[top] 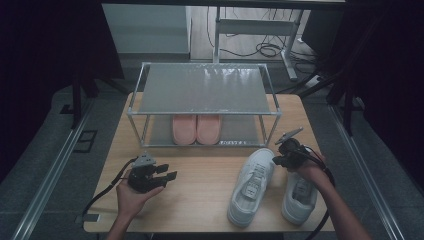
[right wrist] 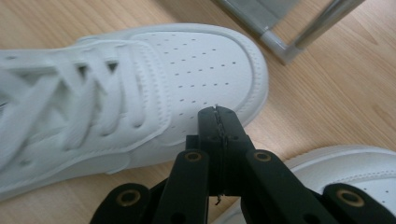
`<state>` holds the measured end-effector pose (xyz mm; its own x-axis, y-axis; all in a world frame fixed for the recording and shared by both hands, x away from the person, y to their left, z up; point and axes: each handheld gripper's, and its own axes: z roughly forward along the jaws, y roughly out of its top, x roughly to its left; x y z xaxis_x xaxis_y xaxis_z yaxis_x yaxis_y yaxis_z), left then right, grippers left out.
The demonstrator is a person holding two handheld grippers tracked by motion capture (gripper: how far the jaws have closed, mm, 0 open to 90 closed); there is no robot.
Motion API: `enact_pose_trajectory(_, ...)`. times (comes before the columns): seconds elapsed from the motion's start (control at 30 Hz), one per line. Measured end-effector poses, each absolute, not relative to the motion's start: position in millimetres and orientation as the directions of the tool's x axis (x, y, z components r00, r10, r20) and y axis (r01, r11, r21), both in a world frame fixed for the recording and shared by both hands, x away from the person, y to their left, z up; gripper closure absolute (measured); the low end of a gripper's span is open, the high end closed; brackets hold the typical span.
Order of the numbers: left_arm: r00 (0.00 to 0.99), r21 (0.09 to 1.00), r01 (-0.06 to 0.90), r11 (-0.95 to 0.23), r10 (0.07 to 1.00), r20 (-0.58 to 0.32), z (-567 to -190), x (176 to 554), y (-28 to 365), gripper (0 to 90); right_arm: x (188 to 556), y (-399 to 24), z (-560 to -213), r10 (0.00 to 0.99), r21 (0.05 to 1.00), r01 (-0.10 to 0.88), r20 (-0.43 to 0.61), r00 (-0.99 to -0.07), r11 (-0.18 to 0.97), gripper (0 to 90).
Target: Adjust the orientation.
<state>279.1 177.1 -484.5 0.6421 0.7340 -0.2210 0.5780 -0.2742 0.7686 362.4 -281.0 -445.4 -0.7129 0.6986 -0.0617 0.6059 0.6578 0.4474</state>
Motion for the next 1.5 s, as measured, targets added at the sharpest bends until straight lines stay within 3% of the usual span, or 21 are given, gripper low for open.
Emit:
enact_pose_trajectory(0.67, 0.643, 0.774, 0.571, -0.273, 0.735, -0.216, -483, 279, 178, 52.7, 391, -279, -460, 0.769, 0.337, 0.706, -0.096, -0.632, 0.622, 90.0)
enact_pose_trajectory(1.5, 0.644, 0.772, 0.568, -0.286, 0.738, -0.2, -485, 279, 178, 53.1, 400, -251, -461, 0.738, 0.334, 0.674, -0.11, -0.666, 0.659, 90.0)
